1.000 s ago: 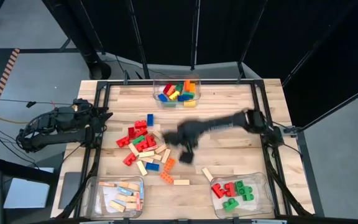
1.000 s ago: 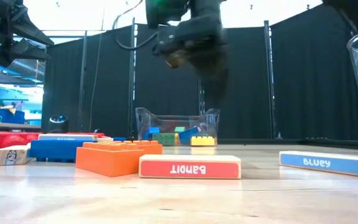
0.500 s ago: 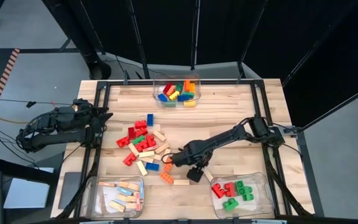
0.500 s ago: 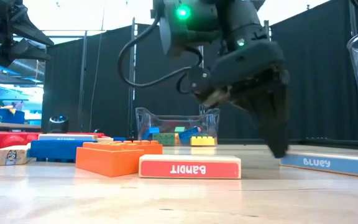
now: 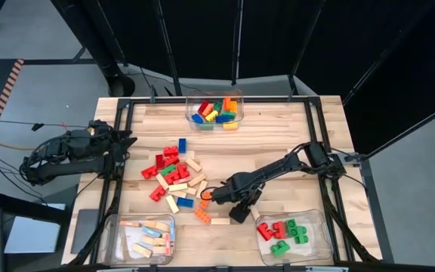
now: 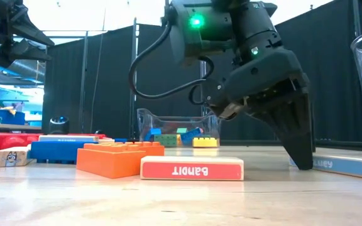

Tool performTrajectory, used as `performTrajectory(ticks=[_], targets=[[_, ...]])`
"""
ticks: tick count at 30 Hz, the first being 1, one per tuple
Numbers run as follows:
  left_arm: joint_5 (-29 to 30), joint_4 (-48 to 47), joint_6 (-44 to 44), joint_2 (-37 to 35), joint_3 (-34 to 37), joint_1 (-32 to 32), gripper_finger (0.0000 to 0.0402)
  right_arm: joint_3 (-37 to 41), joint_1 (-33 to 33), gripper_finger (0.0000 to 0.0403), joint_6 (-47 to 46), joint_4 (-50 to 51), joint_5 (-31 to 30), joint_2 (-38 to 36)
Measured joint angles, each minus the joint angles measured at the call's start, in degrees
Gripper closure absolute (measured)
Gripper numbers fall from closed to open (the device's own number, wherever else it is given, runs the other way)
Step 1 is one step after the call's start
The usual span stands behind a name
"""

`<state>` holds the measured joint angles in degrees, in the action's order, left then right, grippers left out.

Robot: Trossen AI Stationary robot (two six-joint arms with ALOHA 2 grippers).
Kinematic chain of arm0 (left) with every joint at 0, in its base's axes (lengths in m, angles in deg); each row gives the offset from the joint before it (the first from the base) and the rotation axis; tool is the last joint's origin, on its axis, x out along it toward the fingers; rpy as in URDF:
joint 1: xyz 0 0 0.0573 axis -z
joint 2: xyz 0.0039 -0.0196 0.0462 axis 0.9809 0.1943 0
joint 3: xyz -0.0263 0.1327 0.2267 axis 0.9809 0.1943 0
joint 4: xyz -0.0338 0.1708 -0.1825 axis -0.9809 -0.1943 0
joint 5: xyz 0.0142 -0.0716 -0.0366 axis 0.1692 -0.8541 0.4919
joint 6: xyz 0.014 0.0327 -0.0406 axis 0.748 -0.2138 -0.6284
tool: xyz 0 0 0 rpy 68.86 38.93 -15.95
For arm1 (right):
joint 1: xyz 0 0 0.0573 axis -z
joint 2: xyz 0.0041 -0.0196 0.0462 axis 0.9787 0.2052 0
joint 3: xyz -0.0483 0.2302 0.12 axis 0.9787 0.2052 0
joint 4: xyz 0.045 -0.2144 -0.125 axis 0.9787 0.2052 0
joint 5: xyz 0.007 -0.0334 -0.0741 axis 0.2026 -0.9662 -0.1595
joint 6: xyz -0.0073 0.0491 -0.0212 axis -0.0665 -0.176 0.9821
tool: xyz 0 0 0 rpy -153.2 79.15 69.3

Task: Sort blocks by size
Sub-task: Put the white block into the bottom left transparent bin

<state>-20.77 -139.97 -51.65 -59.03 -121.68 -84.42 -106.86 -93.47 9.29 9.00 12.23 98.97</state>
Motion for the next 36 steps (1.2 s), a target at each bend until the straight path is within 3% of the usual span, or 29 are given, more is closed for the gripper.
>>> performTrajectory(ticks=[8, 12, 20, 30, 36], targets=[[-0.03, 0.00, 0.03, 0.01, 0.00, 0.00, 0.0156, 0.72, 1.91, 0.0287, 0.51, -1.93, -0.29, -0.04], [-0.03, 0.00, 0.03, 0.01, 0.00, 0.02, 0.0156, -0.97, 5.35, 0.0287, 5.09, -2.17, -1.59, 0.23], [-0.03, 0.00, 0.03, 0.00, 0.00, 0.01, 0.0156, -12.08, 12.83, 0.0287, 9.56, -8.67, -12.96, 0.65], [0.06, 0.00, -0.04, -0.01, 0.00, 0.01, 0.0156, -24.89, 9.16, 0.0287, 27.50, -48.43, -6.54, 0.44], [0.20, 0.00, -0.06, 0.01, 0.00, 0.00, 0.0156, -25.09, 6.29, 0.0287, 31.58, -60.96, -0.66, 0.99]])
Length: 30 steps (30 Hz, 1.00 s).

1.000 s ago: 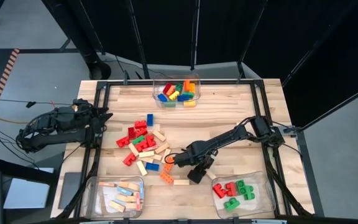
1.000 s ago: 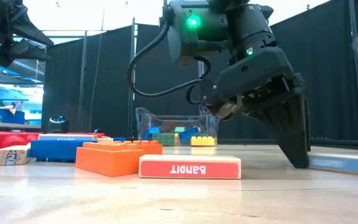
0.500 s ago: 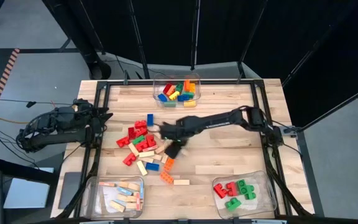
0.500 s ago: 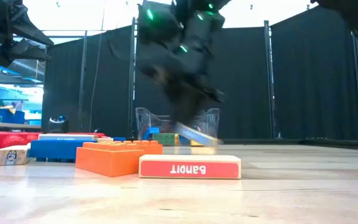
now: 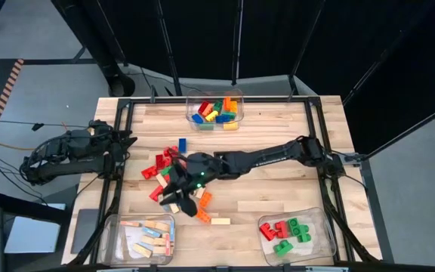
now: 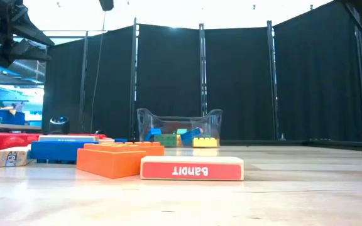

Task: Sort blocks by size
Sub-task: Put the white block into the bottom left transparent bin, then put the 8-stud orange game piece into the top center transparent bin

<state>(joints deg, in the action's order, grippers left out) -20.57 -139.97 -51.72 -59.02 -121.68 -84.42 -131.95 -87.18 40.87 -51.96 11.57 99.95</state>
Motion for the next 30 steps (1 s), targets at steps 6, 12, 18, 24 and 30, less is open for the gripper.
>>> performTrajectory(ticks=[6, 12, 18, 24, 30], targets=[[0.10, 0.00, -0.03, 0.00, 0.02, 0.01, 0.0156, 0.20, -0.82, 0.0287, -4.20, -4.93, 5.68, 3.57], [0.14, -0.06, -0.04, 0.16, 0.04, 0.00, 0.0156, -1.65, -1.68, 0.0287, -10.81, -14.59, 6.43, 10.24], [0.11, -0.03, -0.06, 0.15, 0.04, 0.01, 0.0156, -10.47, -2.37, 0.0287, -10.96, -14.61, 10.31, 17.05], [0.10, -0.04, -0.06, 0.14, 0.04, 0.02, 0.0156, -17.61, -1.42, 0.0208, -12.84, -5.21, 11.81, 20.37], [0.10, -0.09, -0.08, 0.16, 0.04, 0.02, 0.0156, -17.73, 0.35, 0.0124, -13.01, 5.94, 9.83, 17.92]])
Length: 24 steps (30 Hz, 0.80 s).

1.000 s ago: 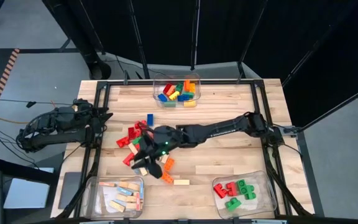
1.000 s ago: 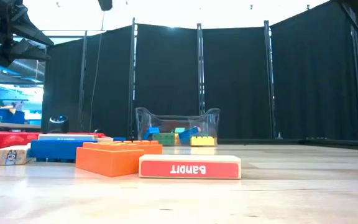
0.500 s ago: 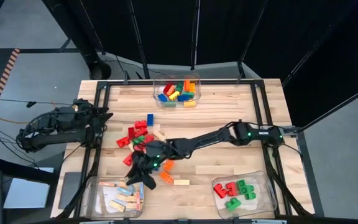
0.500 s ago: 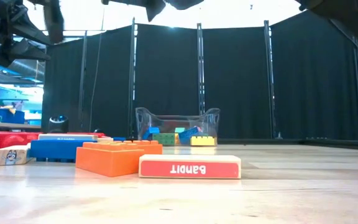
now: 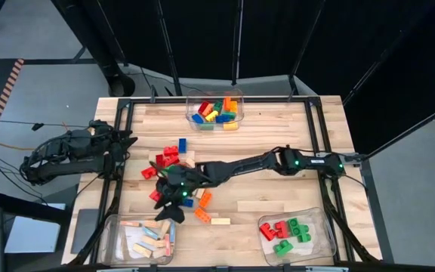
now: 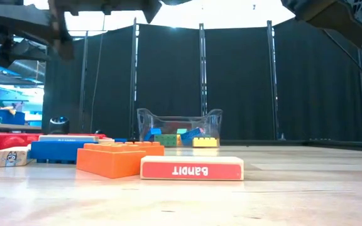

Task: Sort blocks by size
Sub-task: Put the 8-stud orange game piece into the top center transparent bin

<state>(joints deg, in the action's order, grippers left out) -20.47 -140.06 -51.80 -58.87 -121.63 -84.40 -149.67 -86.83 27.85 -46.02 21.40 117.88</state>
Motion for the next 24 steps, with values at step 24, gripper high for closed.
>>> performTrajectory(ticks=[24], targets=[[0.00, 0.04, 0.00, -0.01, 0.00, -0.01, 0.0156, 11.69, -8.83, 0.0179, -10.58, 40.96, -30.20, -8.18]])
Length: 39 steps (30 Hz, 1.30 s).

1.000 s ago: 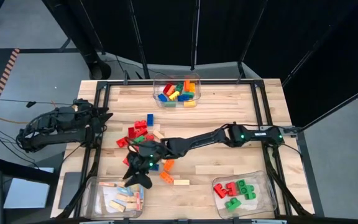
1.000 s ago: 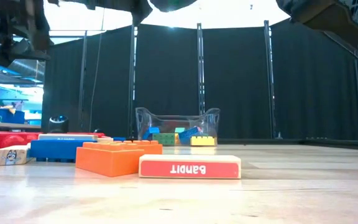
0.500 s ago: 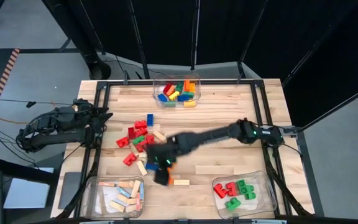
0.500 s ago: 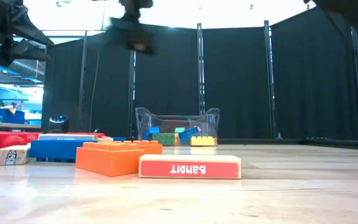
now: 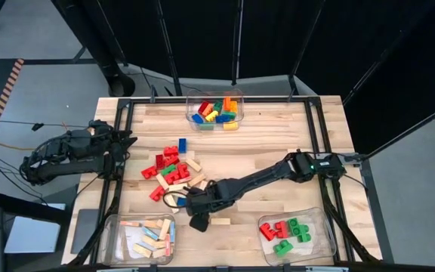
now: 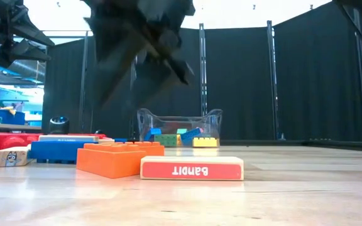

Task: Sort blocks by size
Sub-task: Put the 8-stud orange game piece into the top center transparent bin

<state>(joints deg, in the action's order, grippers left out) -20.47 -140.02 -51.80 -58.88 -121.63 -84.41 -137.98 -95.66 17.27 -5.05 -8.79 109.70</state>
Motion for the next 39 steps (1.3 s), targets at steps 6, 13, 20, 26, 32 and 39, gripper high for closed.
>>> performTrajectory(ticks=[6, 13, 20, 26, 32, 39], targets=[[0.00, 0.00, 0.00, 0.01, 0.00, -0.01, 0.0156, 6.40, -0.78, 0.0180, -5.91, -5.46, -0.14, 0.00], [0.00, 0.00, -0.02, -0.01, 0.00, 0.01, 0.0156, 9.62, -2.05, 0.0182, -6.34, -8.86, -1.98, 0.05], [0.00, 0.00, -0.04, 0.01, -0.02, 0.01, 0.0156, 13.02, -1.81, 0.0197, -8.83, -8.39, 0.53, -0.44], [0.00, 0.00, -0.04, 0.01, -0.04, 0.00, 0.0156, 14.13, -1.75, 0.0252, -5.39, -8.04, -0.30, -0.55], [0.00, 0.00, -0.03, -0.01, -0.04, -0.01, 0.0156, 12.89, -0.39, 0.0252, -1.54, -8.89, 0.85, -0.29], [0.00, 0.00, -0.02, 0.01, -0.04, 0.01, 0.0156, 1.93, 2.10, 0.0252, 7.33, -1.02, 1.75, 0.64]])
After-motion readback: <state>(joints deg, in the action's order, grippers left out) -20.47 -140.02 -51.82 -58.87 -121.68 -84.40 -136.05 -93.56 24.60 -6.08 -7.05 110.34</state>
